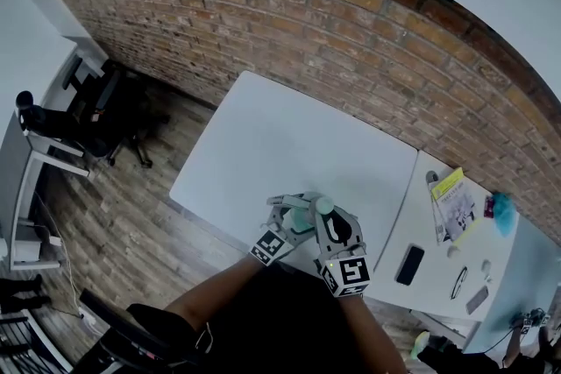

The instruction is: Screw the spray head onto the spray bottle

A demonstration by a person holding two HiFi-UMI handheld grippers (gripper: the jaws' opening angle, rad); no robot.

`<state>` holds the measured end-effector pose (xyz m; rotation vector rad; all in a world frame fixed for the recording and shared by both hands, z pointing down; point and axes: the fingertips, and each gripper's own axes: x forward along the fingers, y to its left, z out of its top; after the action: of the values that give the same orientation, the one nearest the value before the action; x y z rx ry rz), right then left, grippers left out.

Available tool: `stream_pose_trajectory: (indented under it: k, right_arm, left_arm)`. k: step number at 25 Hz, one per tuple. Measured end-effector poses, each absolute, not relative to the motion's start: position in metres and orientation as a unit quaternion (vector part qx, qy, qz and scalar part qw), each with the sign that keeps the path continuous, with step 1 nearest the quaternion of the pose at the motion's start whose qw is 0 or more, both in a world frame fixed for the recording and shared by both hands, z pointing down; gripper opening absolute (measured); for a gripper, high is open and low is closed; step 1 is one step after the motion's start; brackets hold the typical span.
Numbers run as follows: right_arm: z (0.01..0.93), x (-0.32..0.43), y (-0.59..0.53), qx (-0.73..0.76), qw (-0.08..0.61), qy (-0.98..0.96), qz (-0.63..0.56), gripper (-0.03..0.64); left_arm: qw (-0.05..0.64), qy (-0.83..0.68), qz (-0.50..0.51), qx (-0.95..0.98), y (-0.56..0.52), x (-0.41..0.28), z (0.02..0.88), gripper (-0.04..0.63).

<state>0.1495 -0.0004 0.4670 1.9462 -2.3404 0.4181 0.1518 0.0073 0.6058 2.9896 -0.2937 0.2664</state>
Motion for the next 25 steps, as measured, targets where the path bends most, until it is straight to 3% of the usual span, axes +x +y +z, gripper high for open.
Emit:
stream_pose_trajectory:
  k: [11,25]
  right_arm:
    - [0.471,0.144,0.004,0.615,0.117,-0.776,0.076,0.072]
    - [0.461,0.147,0.019,0.614,0.078,-0.78,0.095,0.137]
  left_arm:
    - [0.06,-0.094,0.082,0.99,0.009,0.152,0.607,0.41]
    - [0.066,-0.1,0.084,0.989,0.007,0.151,0.607,0.41]
